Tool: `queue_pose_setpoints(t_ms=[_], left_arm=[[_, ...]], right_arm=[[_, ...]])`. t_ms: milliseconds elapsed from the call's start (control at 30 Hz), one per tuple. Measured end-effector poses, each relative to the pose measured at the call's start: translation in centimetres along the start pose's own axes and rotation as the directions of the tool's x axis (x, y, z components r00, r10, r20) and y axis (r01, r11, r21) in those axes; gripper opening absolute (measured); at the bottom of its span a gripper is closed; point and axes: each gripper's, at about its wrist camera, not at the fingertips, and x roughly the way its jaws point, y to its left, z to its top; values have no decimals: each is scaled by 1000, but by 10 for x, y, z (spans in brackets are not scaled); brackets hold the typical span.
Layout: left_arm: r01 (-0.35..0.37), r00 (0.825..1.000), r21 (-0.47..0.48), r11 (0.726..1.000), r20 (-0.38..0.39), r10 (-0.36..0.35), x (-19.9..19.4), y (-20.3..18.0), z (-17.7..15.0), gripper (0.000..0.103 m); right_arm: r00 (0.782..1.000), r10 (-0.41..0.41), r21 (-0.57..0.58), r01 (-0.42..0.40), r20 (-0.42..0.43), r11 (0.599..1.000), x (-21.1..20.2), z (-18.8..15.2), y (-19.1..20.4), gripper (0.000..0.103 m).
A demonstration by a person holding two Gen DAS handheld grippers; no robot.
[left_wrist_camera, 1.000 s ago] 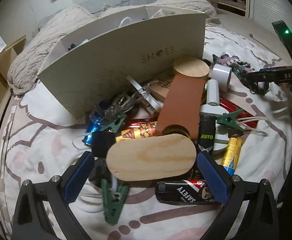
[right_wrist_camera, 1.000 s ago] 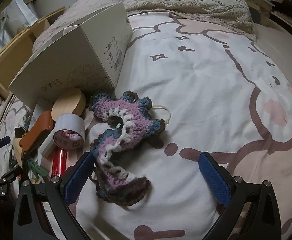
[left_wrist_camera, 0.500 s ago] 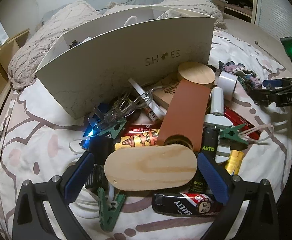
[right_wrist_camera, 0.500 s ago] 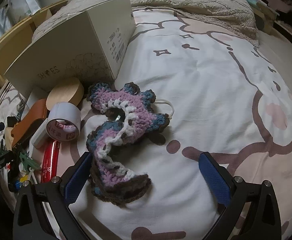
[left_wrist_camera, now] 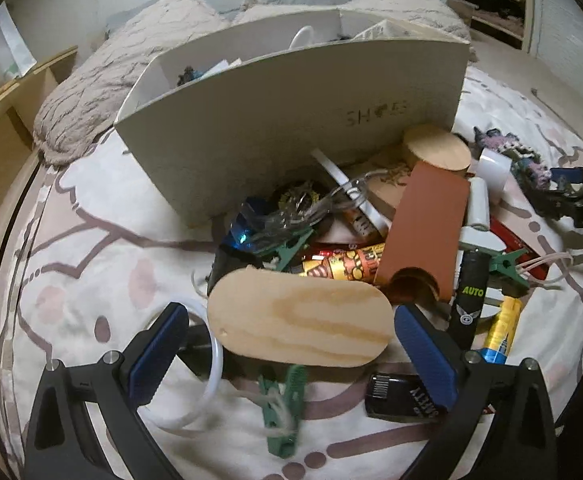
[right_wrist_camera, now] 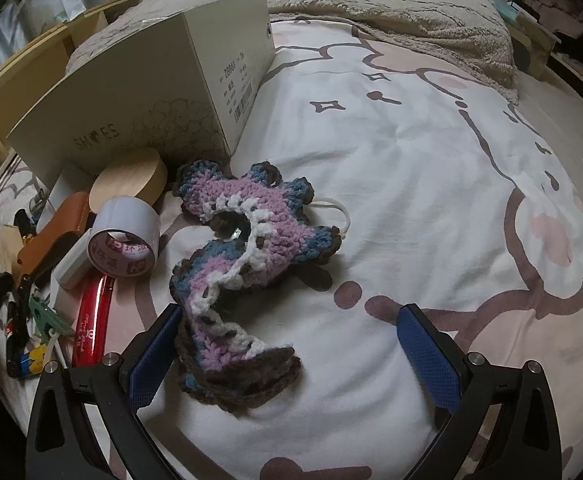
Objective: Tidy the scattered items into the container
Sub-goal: 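Move the right tool toward the crocheted purple-blue piece, then lower the right tool onto the crocheted piece and close on it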
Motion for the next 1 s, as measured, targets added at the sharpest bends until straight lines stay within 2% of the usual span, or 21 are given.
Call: queue_pose_setpoints(t_ms=[200, 400, 533, 667, 867, 1000], left_arm=[[10, 997, 94, 996, 73, -17, -9, 2, 6, 103], [137, 990, 22, 990, 36, -137, -6, 17, 9, 103], [174, 984, 32, 984, 28, -175, -8, 10, 9, 103], [166, 986, 45, 985, 8, -167, -5, 5, 9, 103], [150, 988, 35, 988, -33, -149, 5, 3, 5, 103], [117, 992, 38, 992, -43, -116, 8, -1, 3, 103]], right_arm=[[1000, -1, 3, 1, -1, 1000, 1, 1, 2, 103], [1000, 12, 3, -12, -12, 1000, -1, 1, 1, 103], [998, 56, 33, -56, -5, 998, -4, 4, -6, 103], [995, 94, 47, -95, 15, 994, -9, 6, -11, 102], [995, 86, -2, -86, 46, 996, -14, 7, -3, 89], [995, 83, -17, -83, 57, 996, -16, 10, 2, 89]])
